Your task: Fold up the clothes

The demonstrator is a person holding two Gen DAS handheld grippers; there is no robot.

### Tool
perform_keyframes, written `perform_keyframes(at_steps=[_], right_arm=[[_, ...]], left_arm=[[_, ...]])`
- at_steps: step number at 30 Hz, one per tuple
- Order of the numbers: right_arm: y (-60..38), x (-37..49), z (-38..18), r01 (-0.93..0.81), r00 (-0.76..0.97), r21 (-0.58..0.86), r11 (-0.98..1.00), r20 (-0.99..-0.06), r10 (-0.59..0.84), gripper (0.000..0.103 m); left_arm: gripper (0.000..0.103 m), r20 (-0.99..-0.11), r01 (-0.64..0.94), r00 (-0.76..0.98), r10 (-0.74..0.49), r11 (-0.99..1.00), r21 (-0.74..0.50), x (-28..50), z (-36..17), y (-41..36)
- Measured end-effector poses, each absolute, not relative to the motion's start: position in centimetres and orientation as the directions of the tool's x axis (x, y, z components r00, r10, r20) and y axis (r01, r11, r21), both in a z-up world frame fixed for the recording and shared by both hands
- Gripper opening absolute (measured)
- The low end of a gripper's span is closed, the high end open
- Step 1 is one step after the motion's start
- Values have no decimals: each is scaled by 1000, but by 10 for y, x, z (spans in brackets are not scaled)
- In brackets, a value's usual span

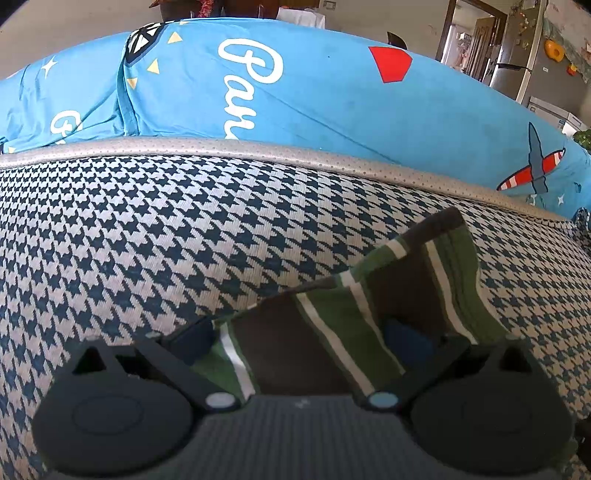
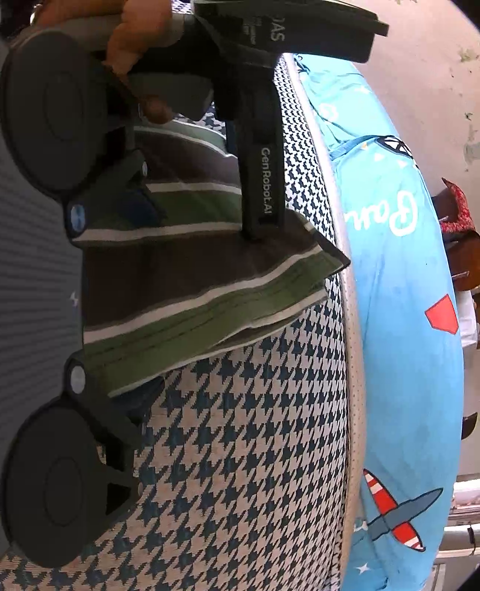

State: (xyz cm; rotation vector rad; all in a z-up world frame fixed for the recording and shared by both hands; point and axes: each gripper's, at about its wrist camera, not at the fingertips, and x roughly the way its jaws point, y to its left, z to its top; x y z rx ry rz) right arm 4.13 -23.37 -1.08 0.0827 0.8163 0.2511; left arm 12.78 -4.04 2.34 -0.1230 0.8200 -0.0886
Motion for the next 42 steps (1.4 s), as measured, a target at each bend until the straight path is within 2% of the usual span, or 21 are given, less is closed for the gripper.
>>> perform_keyframes(at_steps=[21, 42], right_arm=[[-224, 42, -13, -219, 652, 128, 967, -719, 243, 100], [-225, 40, -13, -251, 648, 99, 963, -721, 243, 103]], left_arm=[[103, -718, 38, 689, -96, 995, -96, 128, 23, -44], [103, -712, 25, 699, -72, 997, -77, 119, 33, -46]])
